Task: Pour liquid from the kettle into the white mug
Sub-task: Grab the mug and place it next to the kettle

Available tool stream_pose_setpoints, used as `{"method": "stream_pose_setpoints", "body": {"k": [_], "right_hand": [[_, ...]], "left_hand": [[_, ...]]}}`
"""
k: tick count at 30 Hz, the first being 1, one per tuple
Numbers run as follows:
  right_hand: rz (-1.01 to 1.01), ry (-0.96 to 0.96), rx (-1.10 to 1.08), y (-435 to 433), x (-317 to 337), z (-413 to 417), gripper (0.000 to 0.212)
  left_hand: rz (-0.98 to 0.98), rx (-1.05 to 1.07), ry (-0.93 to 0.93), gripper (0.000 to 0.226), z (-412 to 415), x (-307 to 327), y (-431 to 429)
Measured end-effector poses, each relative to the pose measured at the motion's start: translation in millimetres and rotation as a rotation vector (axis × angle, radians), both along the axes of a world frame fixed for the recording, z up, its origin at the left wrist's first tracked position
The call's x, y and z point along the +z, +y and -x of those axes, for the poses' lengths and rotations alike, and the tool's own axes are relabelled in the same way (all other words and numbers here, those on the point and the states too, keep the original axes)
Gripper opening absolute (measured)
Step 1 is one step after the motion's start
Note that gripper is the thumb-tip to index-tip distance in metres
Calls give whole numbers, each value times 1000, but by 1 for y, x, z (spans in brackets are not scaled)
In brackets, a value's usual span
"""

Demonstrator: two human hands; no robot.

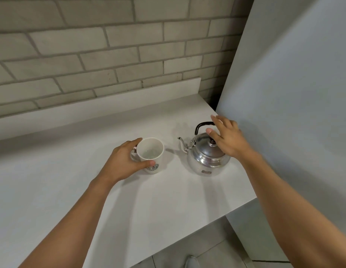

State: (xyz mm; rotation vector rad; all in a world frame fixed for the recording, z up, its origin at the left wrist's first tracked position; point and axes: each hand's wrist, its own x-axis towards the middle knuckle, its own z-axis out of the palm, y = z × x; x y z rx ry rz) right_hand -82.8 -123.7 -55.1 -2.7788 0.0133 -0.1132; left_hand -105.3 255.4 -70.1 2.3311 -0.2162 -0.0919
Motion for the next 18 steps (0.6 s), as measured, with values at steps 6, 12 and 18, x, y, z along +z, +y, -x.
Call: {"method": "stream_pose_setpoints", "body": {"k": [6, 12, 18], "right_hand": [[106, 88, 21, 14, -11, 15, 109], [46, 150, -1, 12, -10, 9, 121], [-9, 237, 9, 9, 3, 5, 133]], "left_hand": [[45, 17, -17, 86, 2, -1, -3], [-10, -15, 38, 90, 1, 9, -2], [-104, -65, 109, 108, -4, 31, -4]]}}
